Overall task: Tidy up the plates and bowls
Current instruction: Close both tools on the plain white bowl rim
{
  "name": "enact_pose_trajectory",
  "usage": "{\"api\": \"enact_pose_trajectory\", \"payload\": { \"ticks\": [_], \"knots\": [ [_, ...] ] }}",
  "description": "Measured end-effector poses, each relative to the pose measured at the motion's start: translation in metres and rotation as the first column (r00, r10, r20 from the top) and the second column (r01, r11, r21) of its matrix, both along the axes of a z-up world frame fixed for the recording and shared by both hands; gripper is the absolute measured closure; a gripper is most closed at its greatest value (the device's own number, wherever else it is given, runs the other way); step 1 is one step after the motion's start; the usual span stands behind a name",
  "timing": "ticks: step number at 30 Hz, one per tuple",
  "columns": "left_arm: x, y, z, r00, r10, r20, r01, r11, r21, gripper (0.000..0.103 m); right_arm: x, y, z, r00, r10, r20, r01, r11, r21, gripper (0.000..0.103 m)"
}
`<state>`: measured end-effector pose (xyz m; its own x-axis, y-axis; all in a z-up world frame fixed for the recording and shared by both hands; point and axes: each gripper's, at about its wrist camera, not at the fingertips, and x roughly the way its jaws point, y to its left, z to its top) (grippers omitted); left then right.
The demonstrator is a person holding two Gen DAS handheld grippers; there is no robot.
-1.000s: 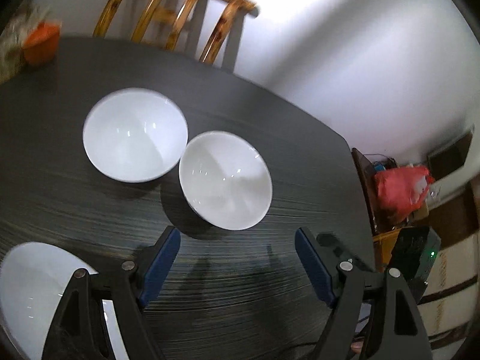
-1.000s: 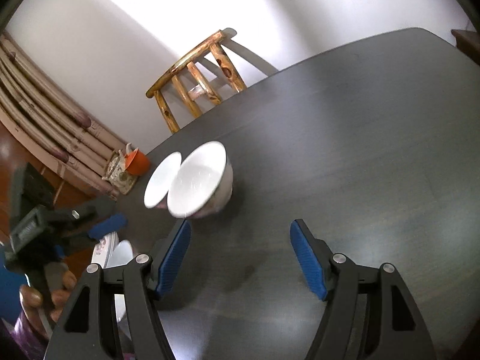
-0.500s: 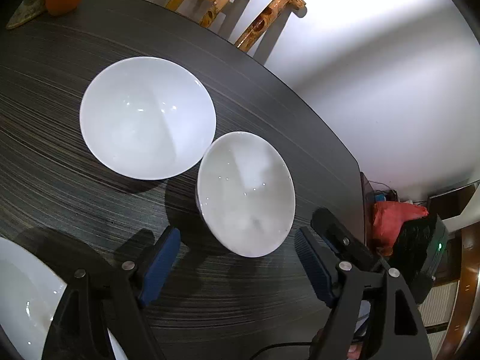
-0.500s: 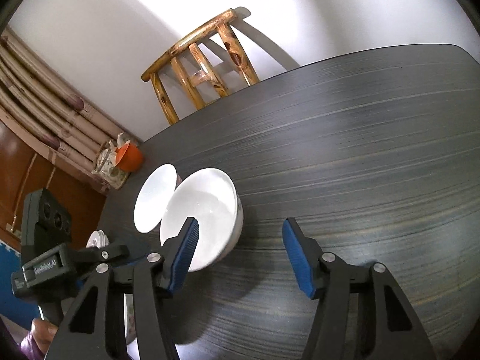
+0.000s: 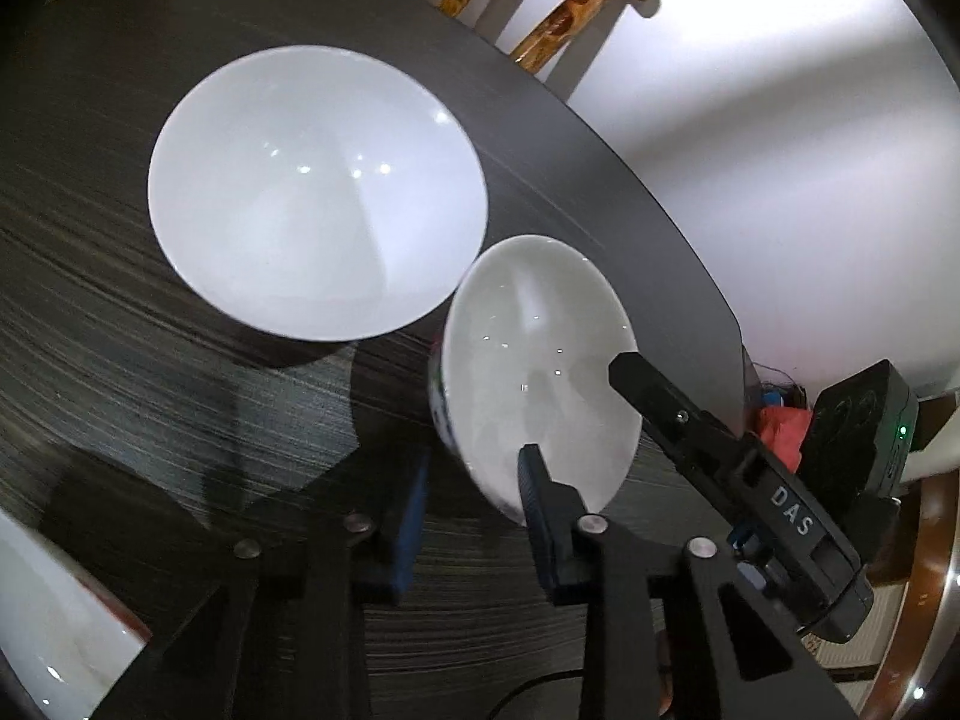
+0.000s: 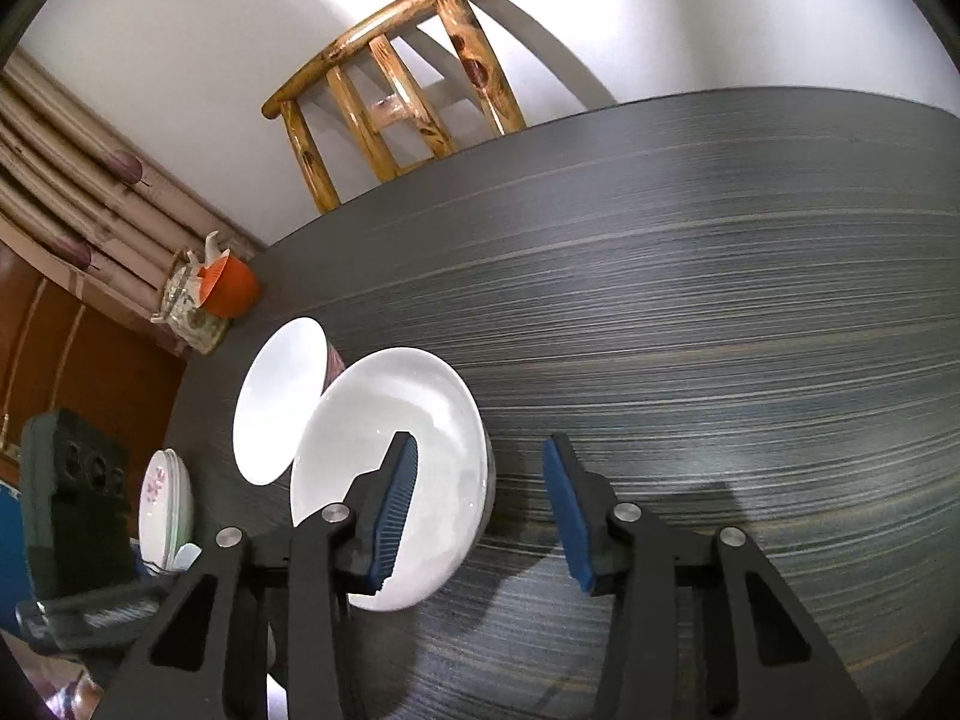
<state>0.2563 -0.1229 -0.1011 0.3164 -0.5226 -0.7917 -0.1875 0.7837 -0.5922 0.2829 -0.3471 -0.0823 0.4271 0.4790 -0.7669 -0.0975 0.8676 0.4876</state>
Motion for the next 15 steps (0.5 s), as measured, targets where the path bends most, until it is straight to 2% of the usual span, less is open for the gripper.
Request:
{"api": "enact_pose_trajectory", "payload": {
  "ticks": [2,4,5,6,10,15],
  "knots": [
    [0.0,0.0,0.0,1.0,0.001,0.008,-0.001,1.0,0.005,0.081,0.004,0.001,-0.004,1.0,-0.003,-0.014,0.003,1.0,0.0,0.065],
    [0.0,-0.001,0.002,1.0,-0.002,0.015,0.002,1.0,0.023,0.082,0.006,0.003,-0.006,1.0,0.002,-0.022,-0.002,1.0,-0.011,0.078],
    [0.0,-0.002,0.002,1.0,-0.003,0.016,0.002,1.0,0.029,0.083,0.008,0.004,-0.008,1.0,0.009,-0.028,-0.01,1.0,-0.014,0.091],
    [0.001,-0.003,0.002,1.0,-0.005,0.02,0.004,0.999,0.034,0.083,0.008,0.005,-0.009,0.999,0.014,-0.031,-0.014,1.0,-0.02,0.093],
    [0.001,-0.009,0.003,0.999,-0.033,0.031,0.031,0.998,0.052,0.084,0.0,0.005,-0.011,1.0,0.013,-0.023,-0.014,0.999,-0.031,0.093],
    [-0.004,-0.014,0.005,0.998,-0.053,0.038,0.051,0.997,0.053,0.084,-0.014,-0.005,-0.014,0.999,-0.03,-0.032,0.03,1.0,0.01,0.093]
  ]
}}
